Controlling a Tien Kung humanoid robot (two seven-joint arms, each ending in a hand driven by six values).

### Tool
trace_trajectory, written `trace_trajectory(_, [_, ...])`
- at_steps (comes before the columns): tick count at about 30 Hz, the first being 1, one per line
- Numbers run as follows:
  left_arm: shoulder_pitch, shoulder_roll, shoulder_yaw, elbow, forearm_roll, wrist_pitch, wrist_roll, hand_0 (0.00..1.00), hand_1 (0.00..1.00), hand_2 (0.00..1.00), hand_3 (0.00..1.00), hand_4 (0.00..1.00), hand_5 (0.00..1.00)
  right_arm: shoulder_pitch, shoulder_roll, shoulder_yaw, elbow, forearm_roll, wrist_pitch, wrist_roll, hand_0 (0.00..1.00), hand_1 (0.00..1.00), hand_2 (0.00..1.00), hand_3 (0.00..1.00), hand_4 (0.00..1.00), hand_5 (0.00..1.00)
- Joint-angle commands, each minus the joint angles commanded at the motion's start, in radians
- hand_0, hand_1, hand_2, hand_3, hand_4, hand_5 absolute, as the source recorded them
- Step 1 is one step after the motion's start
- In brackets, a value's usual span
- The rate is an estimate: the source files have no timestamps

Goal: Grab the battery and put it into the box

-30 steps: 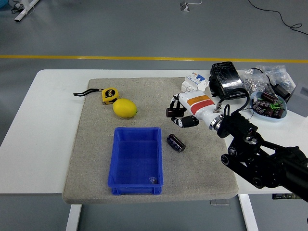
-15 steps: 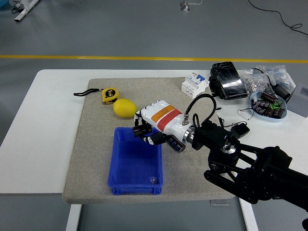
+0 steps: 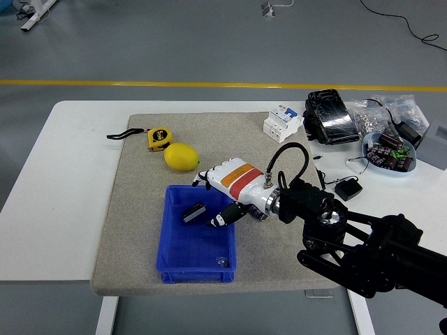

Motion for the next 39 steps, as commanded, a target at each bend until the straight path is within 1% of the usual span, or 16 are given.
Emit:
trace_trajectory(2, [0.001,0.000,0.000,0.000,0.000,0.000,0.000,0.537,0.520,0.621,0.584,0.634,0.604,-0.004,-0.006,0.016,0.006,-0.005,-0.005,-0.001,0.254,0.450,0.629,0.824,0.998,0.454])
trace_trajectory(5, [0.002,0.001,0.001,0.000,-0.002,0.000,-0.001,0.537,0.520,0.621,0.584,0.634,0.604,-0.008,-0.025,0.061,0.022,-0.022,-0.009,-0.006,0.254,0.450,0.629,0.824,0.998,0.454])
trace_trajectory(6, [0.002,0.001,0.002,0.000,-0.003,0.000,-0.001,0.538,0.518,0.620,0.584,0.634,0.604,-0.009,-0.033,0.075,0.029,-0.028,-0.009,-0.007,0.249,0.437,0.624,0.793,0.998,0.457])
trace_trajectory(11, [-0.001,0.000,0.008,0.001,-0.013,0.002,-0.006,0.538,0.518,0.620,0.584,0.634,0.604,-0.021,-0.080,0.145,0.053,-0.048,-0.014,-0.010,0.249,0.437,0.624,0.793,0.998,0.457])
trace_trajectory(12, [-0.001,0.000,0.008,0.001,-0.014,0.003,-0.006,0.539,0.517,0.620,0.584,0.635,0.605,-0.026,-0.087,0.153,0.053,-0.049,-0.015,-0.010,0.243,0.430,0.613,0.740,0.998,0.443])
trace_trajectory(15, [-0.003,-0.002,0.012,0.001,-0.019,0.003,-0.008,0.539,0.517,0.620,0.584,0.635,0.605,-0.051,-0.114,0.172,0.052,-0.047,-0.018,-0.008,0.243,0.430,0.613,0.740,0.998,0.443])
trace_trajectory(20, [-0.004,-0.004,0.016,0.001,-0.025,0.003,-0.009,0.539,0.518,0.622,0.584,0.635,0.606,-0.098,-0.143,0.175,0.041,-0.029,-0.021,-0.001,0.251,0.426,0.608,0.725,0.993,0.433])
trace_trajectory(25, [-0.004,-0.007,0.015,0.000,-0.023,0.001,-0.008,0.543,0.524,0.623,0.584,0.635,0.606,-0.135,-0.146,0.169,0.021,-0.021,-0.025,0.002,0.251,0.425,0.602,0.721,0.986,0.425])
trace_trajectory(30, [-0.004,-0.009,0.017,0.000,-0.024,0.000,-0.007,0.548,0.531,0.624,0.585,0.636,0.607,-0.159,-0.139,0.159,0.004,-0.011,-0.031,0.007,0.253,0.423,0.599,0.716,0.983,0.425])
trace_trajectory(39, [-0.005,-0.011,0.021,-0.002,-0.030,-0.001,-0.009,0.550,0.534,0.624,0.584,0.635,0.606,-0.181,-0.102,0.147,-0.058,0.012,-0.046,0.014,0.254,0.423,0.598,0.714,0.981,0.424])
